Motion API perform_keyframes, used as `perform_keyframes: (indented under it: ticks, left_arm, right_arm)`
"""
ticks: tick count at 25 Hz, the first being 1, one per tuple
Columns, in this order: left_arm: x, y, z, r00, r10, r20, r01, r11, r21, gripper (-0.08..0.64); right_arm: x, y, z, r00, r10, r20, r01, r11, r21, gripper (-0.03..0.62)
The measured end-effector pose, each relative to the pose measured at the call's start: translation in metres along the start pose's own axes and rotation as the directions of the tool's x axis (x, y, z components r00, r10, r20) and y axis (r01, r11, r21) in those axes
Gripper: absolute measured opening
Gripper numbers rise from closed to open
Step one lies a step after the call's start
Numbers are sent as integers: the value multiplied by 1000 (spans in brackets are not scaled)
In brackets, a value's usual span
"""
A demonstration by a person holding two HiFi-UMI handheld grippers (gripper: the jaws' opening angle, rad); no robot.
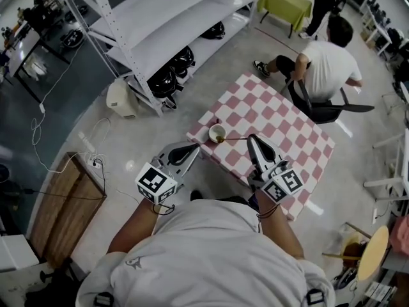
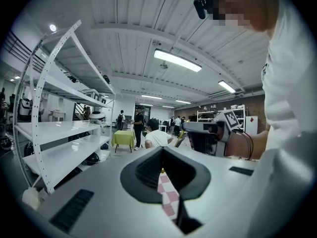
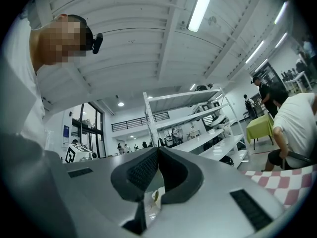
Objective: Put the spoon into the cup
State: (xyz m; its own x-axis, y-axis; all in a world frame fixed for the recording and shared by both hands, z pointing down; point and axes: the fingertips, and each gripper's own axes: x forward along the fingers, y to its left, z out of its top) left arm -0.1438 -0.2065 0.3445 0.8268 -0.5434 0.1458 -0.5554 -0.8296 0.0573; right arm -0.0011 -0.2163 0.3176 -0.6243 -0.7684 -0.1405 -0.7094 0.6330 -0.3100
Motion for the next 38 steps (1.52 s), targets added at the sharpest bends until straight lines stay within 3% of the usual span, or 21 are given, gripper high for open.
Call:
perform_keyframes:
  ticks: [12,19,38]
  left_arm:
    - [16,41,-11,1000,3,11,-3,999,-32,14]
    - [34,58,-30,999,0,-53,-3,998,-63,14]
    - [109,100,-127,976,21,-216,-69,974,-216,14]
  right_arm:
    - [24,-31,-28,996,-75,-53,77,997,30,34]
    - [43,-59,-44,989,-46,-143,46,999,-3,34]
    - [86,-162,-130,947,21,-320,20,992,124,34]
